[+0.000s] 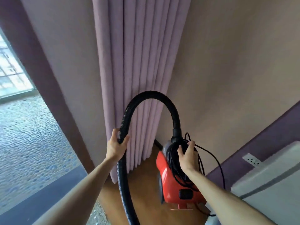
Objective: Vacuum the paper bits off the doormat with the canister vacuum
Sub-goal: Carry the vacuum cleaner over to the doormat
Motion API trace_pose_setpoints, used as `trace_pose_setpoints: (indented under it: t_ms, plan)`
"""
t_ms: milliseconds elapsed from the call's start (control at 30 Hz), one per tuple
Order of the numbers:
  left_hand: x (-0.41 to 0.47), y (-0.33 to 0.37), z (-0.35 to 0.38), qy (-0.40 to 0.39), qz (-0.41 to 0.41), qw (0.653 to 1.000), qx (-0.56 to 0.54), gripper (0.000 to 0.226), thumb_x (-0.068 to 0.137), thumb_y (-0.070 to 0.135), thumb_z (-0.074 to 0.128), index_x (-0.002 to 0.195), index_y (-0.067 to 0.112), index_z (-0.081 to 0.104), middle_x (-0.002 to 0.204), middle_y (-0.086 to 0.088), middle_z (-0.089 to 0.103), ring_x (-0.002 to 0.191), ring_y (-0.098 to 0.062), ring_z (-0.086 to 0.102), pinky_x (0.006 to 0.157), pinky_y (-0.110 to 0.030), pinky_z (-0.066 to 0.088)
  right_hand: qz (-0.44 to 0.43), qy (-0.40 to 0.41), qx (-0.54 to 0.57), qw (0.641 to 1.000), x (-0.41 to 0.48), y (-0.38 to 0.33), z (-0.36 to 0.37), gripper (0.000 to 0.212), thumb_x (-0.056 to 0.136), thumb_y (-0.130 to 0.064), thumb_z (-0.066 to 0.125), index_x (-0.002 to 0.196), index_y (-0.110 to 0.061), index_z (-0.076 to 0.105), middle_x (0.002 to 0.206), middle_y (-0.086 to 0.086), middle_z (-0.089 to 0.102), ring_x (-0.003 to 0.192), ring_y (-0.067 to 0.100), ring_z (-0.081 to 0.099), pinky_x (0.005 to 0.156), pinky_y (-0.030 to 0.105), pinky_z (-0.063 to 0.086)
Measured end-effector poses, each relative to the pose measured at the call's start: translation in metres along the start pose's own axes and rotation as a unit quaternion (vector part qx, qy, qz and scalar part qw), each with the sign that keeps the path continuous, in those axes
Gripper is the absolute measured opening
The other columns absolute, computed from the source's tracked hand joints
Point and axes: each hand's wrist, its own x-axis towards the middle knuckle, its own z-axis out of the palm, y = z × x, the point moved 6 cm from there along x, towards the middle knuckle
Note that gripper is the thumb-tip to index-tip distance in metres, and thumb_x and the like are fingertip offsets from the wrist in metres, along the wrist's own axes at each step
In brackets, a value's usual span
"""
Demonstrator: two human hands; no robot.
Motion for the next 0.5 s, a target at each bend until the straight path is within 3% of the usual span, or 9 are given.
trace_pose_setpoints:
  t_ms: [100,167,333,400,500]
  plan:
    - [-0.016,-0.02,-0.002,0.042,-0.04,0.998,0.001,0.029,0.093,0.034,0.066,0.114,0.029,0.048,0.078,-0.006,0.068,0.056,-0.017,0.065,0.049,-0.024,0.051,-0.039,-0.043,-0.007,0.998,0.013,0.004,0.019,0.027,0.099,-0.034,0.051,0.11,-0.013,0.039,0.082,0.01,0.063,0.058,0.023,0.057,0.039,0.023,0.034]
    - [-0.029,-0.031,-0.006,0.067,-0.064,0.996,-0.005,0.029,0.092,0.037,0.067,0.111,0.033,0.045,0.085,-0.008,0.07,0.059,-0.023,0.07,0.053,-0.035,0.059,-0.055,-0.067,-0.018,0.996,0.018,0.007,0.034,0.027,0.098,-0.036,0.05,0.11,-0.015,0.038,0.079,0.009,0.06,0.057,0.023,0.054,0.038,0.023,0.028]
    - [-0.058,-0.067,-0.02,0.129,-0.109,0.986,0.009,0.029,0.091,0.038,0.067,0.108,0.03,0.045,0.086,-0.006,0.067,0.063,-0.028,0.068,0.061,-0.048,0.06,-0.096,-0.116,-0.018,0.989,0.019,0.014,0.079,0.031,0.097,-0.038,0.051,0.113,-0.014,0.04,0.086,0.017,0.066,0.07,0.036,0.065,0.039,0.023,0.025]
    - [-0.068,-0.086,-0.022,0.146,-0.128,0.981,0.019,0.03,0.092,0.038,0.066,0.111,0.028,0.046,0.087,-0.006,0.068,0.073,-0.028,0.067,0.069,-0.041,0.056,-0.105,-0.131,-0.024,0.986,0.018,0.018,0.098,0.033,0.097,-0.038,0.052,0.115,-0.012,0.041,0.09,0.019,0.066,0.075,0.038,0.065,0.041,0.024,0.025]
    - [-0.08,-0.112,-0.022,0.167,-0.141,0.976,0.018,0.027,0.092,0.034,0.067,0.11,0.027,0.047,0.088,-0.001,0.067,0.081,-0.027,0.066,0.073,-0.034,0.05,-0.113,-0.152,-0.019,0.982,0.013,0.024,0.128,0.033,0.097,-0.038,0.053,0.115,-0.013,0.042,0.091,0.02,0.065,0.077,0.041,0.065,0.052,0.031,0.039]
